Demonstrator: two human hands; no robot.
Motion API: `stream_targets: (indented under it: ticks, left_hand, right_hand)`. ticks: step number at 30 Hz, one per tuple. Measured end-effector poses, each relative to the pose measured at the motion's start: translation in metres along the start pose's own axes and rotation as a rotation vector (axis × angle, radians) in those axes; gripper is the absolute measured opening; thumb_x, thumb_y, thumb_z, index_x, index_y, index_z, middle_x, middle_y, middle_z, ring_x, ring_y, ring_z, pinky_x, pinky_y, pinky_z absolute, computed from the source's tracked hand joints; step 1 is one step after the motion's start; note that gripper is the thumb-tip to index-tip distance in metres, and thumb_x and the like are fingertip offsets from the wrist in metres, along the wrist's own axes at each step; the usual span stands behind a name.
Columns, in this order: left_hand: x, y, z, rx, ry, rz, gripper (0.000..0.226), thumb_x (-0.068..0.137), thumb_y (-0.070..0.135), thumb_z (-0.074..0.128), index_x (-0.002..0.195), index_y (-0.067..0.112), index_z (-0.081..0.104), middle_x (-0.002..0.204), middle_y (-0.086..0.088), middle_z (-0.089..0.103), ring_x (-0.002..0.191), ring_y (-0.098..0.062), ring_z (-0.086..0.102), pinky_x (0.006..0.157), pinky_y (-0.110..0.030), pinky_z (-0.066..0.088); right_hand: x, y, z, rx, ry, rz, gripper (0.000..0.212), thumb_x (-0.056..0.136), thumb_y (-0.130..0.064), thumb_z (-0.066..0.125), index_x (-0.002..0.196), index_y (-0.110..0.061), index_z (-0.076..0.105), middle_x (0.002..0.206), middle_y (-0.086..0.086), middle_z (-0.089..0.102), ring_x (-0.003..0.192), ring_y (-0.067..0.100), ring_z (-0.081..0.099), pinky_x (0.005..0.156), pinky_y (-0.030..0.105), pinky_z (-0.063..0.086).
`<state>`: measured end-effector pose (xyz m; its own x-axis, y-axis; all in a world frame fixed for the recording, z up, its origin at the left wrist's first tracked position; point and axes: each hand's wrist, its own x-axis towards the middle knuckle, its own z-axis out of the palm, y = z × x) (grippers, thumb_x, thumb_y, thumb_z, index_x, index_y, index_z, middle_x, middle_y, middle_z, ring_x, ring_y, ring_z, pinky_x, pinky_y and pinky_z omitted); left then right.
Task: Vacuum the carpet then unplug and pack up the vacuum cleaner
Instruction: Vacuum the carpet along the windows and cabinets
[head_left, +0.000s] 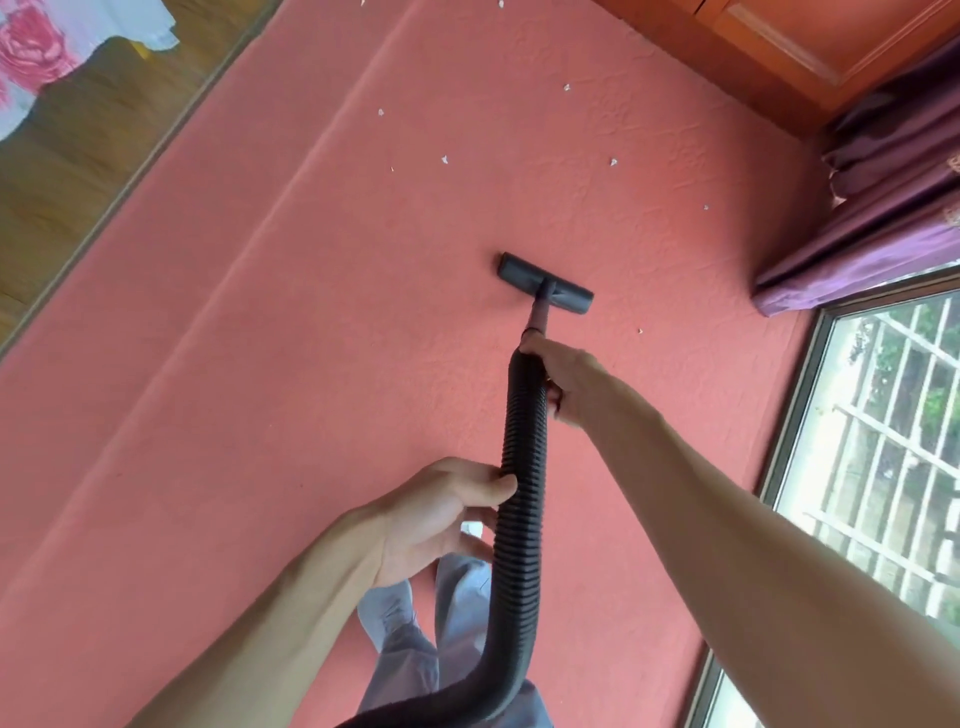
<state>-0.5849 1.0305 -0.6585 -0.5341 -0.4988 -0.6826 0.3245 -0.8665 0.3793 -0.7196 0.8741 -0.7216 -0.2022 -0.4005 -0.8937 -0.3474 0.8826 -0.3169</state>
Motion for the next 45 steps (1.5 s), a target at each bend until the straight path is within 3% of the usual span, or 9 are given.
stream_targets:
  ticks: [7,14,18,22,25,33,37,41,45]
  left_hand:
    - [-0.015,0.009,-0.006,0.079,-0.132,-0.054,0.026,0.095,0.020,0.060,0.108,0.000,0.070,0.096,-0.011,0.071,0.084,-0.017,0.069,0.072,-0.030,0.056]
    - [0.015,0.023,0.002,0.187,0.272,0.091,0.030,0.102,0.034,0.052,0.096,0.016,0.075,0.078,0.011,0.071,0.082,-0.010,0.063,0.080,-0.032,0.046]
    - [0.017,0.009,0.004,0.154,0.276,0.101,0.030,0.098,0.035,0.058,0.101,0.011,0.076,0.081,0.006,0.072,0.076,-0.008,0.067,0.076,-0.032,0.050]
    - [-0.003,-0.006,-0.002,0.046,0.054,0.000,0.038,0.095,0.028,0.064,0.111,-0.006,0.070,0.094,-0.011,0.066,0.084,-0.021,0.060,0.069,-0.029,0.053]
    - [-0.014,-0.010,-0.003,-0.007,-0.040,-0.034,0.049,0.094,0.027,0.066,0.118,-0.016,0.059,0.104,-0.019,0.053,0.096,-0.032,0.043,0.078,-0.032,0.050]
    - [0.021,0.008,0.018,0.088,0.224,0.066,0.029,0.101,0.025,0.055,0.106,0.003,0.073,0.080,0.001,0.066,0.076,-0.013,0.060,0.069,-0.030,0.048]
    - [0.018,0.002,0.012,0.047,0.039,0.008,0.030,0.099,0.022,0.059,0.112,-0.003,0.069,0.093,-0.009,0.066,0.086,-0.020,0.060,0.073,-0.031,0.053]
    - [0.001,-0.014,0.008,-0.041,-0.150,-0.058,0.042,0.097,0.023,0.061,0.120,-0.013,0.060,0.094,-0.007,0.065,0.087,-0.019,0.059,0.079,-0.031,0.052]
    - [0.002,-0.008,0.010,-0.037,-0.091,-0.021,0.045,0.097,0.023,0.061,0.123,-0.014,0.058,0.103,-0.016,0.060,0.098,-0.027,0.057,0.081,-0.035,0.051]
  right_hand:
    - [-0.024,0.016,-0.017,0.144,-0.039,0.028,0.030,0.080,-0.033,0.070,0.087,-0.006,0.061,0.068,0.006,0.055,0.060,0.016,0.049,0.056,0.028,0.041]
    - [0.007,-0.016,-0.005,0.388,-0.058,0.108,0.039,0.088,-0.039,0.063,0.110,-0.007,0.059,0.098,0.009,0.059,0.092,0.023,0.058,0.099,0.036,0.050]
    - [0.005,-0.006,-0.006,0.517,-0.178,0.160,0.042,0.092,-0.040,0.060,0.114,-0.004,0.056,0.092,0.010,0.057,0.076,0.022,0.058,0.072,0.031,0.054]
    - [-0.003,0.024,-0.011,0.397,-0.201,0.178,0.042,0.089,-0.034,0.063,0.118,-0.004,0.058,0.098,0.011,0.055,0.082,0.020,0.053,0.088,0.033,0.048]
    - [-0.004,0.033,-0.016,0.363,-0.245,0.180,0.035,0.088,-0.032,0.063,0.110,-0.005,0.058,0.084,0.010,0.056,0.072,0.019,0.050,0.083,0.033,0.039]
    - [0.019,-0.011,-0.015,0.321,-0.159,0.118,0.033,0.089,-0.035,0.063,0.106,-0.007,0.057,0.091,0.008,0.057,0.080,0.021,0.057,0.091,0.030,0.048]
    - [0.014,0.001,-0.023,0.266,-0.214,0.119,0.036,0.086,-0.033,0.065,0.107,-0.004,0.057,0.089,0.011,0.058,0.081,0.023,0.057,0.097,0.035,0.049]
    - [0.000,0.027,-0.027,0.226,-0.270,0.154,0.031,0.084,-0.029,0.068,0.094,-0.002,0.059,0.076,0.011,0.058,0.076,0.021,0.052,0.084,0.035,0.041]
    - [0.001,0.014,-0.028,0.221,-0.265,0.144,0.031,0.085,-0.030,0.067,0.094,-0.002,0.058,0.074,0.010,0.058,0.071,0.019,0.052,0.084,0.033,0.041]
